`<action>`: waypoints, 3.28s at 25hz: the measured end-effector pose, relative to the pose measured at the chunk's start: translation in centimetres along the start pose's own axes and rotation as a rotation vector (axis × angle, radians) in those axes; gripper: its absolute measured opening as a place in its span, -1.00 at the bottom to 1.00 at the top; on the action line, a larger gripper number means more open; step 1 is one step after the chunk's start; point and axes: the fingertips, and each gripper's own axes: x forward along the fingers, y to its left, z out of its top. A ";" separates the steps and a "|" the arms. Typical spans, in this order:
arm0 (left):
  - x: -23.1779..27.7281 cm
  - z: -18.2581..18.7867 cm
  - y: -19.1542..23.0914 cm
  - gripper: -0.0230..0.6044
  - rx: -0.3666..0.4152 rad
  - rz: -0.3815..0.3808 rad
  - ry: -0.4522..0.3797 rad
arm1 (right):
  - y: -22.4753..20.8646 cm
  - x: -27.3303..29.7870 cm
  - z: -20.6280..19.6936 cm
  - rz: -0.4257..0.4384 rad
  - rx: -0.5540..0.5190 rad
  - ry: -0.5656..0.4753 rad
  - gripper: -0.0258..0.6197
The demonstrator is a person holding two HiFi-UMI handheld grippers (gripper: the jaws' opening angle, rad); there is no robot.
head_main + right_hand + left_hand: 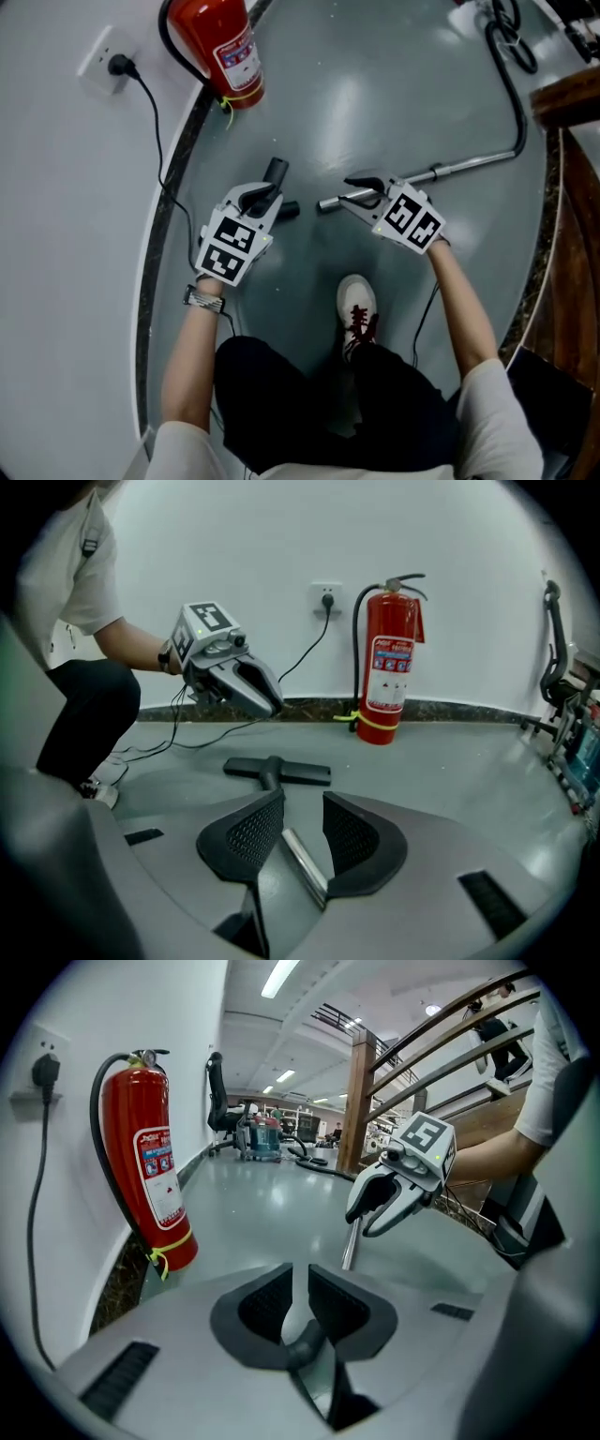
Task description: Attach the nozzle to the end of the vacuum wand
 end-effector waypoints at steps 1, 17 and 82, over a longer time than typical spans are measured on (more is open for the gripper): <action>0.4 -0.4 -0.2 -0.75 -0.007 -0.011 0.004 | 0.5 0.5 -1.0 0.027 -0.015 0.027 -0.52; 4.6 -5.7 -1.7 -0.62 0.060 -0.114 0.139 | -0.3 5.2 -11.2 0.136 -0.271 0.327 -0.46; 8.0 -14.3 -1.9 -0.32 0.467 -0.229 0.388 | -1.3 5.3 -14.9 0.266 -0.486 0.495 -0.40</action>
